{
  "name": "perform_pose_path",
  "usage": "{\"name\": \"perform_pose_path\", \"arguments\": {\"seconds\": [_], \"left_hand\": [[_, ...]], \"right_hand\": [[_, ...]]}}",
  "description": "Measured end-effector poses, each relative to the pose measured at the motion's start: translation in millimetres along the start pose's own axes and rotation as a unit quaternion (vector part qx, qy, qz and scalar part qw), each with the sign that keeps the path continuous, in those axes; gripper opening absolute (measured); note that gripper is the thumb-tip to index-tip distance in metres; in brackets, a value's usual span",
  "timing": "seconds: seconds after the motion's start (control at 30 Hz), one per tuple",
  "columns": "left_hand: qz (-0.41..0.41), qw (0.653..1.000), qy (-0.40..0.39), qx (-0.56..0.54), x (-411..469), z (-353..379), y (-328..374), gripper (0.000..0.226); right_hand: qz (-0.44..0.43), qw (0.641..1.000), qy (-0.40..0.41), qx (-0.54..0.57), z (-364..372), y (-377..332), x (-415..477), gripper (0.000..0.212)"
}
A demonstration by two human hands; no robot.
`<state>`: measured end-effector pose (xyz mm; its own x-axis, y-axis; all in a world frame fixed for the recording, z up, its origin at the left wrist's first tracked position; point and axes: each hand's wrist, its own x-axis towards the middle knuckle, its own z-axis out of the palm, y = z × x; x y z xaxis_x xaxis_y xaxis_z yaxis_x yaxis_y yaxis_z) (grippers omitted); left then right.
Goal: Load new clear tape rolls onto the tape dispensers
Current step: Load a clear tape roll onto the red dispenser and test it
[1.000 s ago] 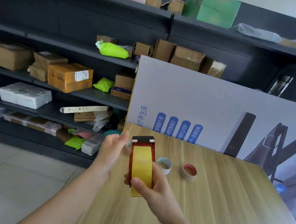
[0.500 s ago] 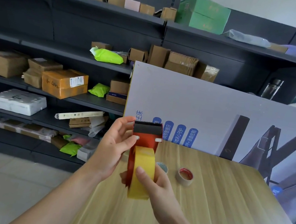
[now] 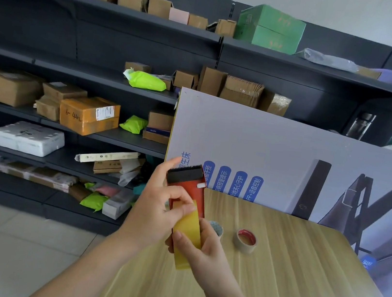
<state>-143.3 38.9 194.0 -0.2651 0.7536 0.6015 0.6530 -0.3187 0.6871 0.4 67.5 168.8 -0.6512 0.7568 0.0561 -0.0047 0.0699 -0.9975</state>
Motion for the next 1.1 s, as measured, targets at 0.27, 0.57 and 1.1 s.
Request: {"name": "perform_pose_path", "arguments": {"seconds": [0.27,0.57,1.1], "left_hand": [[0.025,0.991,0.082,0.105,13,-10,3,0.015],[0.033,0.982,0.04,0.181,33,-20,0,0.017],[-0.097,0.974,-0.101,0.179,58,-47,8,0.018]], "right_hand": [[0.018,0.999,0.015,-0.04,0,7,-2,0.047],[0.038,0.996,-0.006,-0.083,3,7,-5,0.045],[0.128,0.991,-0.006,-0.037,9,9,-5,0.032]]}}
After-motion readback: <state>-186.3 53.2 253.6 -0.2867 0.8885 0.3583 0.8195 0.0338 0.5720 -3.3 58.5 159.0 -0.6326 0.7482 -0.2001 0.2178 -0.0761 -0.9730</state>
